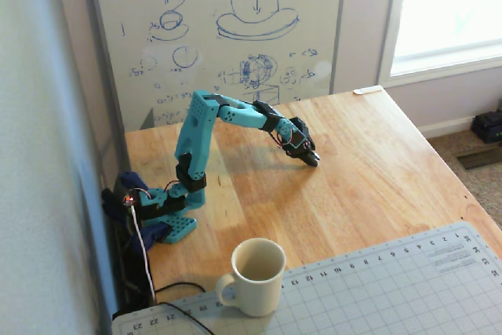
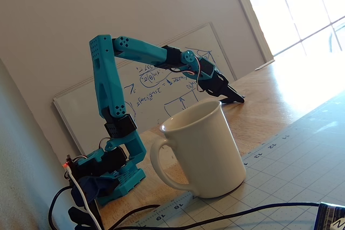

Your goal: Grasp a pen and put it in a mug.

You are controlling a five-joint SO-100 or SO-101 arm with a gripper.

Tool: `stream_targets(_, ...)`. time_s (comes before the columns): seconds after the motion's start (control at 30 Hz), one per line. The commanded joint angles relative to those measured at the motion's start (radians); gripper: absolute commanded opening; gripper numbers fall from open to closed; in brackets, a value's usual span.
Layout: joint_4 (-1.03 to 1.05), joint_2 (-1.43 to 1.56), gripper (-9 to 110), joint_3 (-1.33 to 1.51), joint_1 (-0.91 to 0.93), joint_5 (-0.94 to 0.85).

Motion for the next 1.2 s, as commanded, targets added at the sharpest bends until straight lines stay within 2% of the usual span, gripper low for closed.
stream_targets(0.0,-0.002,0.006,19,-0.009,0.002,0.052)
stream_targets(0.3,-0.003,0.035,19,-0.021,-0.003,0.29)
stream_targets(0.53,-0.005,0.058,19,-0.02,-0.003,0.388)
stream_targets(1.0,-0.006,-0.017,18,-0.023,-0.049,0.19)
stream_targets(1.17,-0.006,-0.083,19,-0.083,-0.051,0.17)
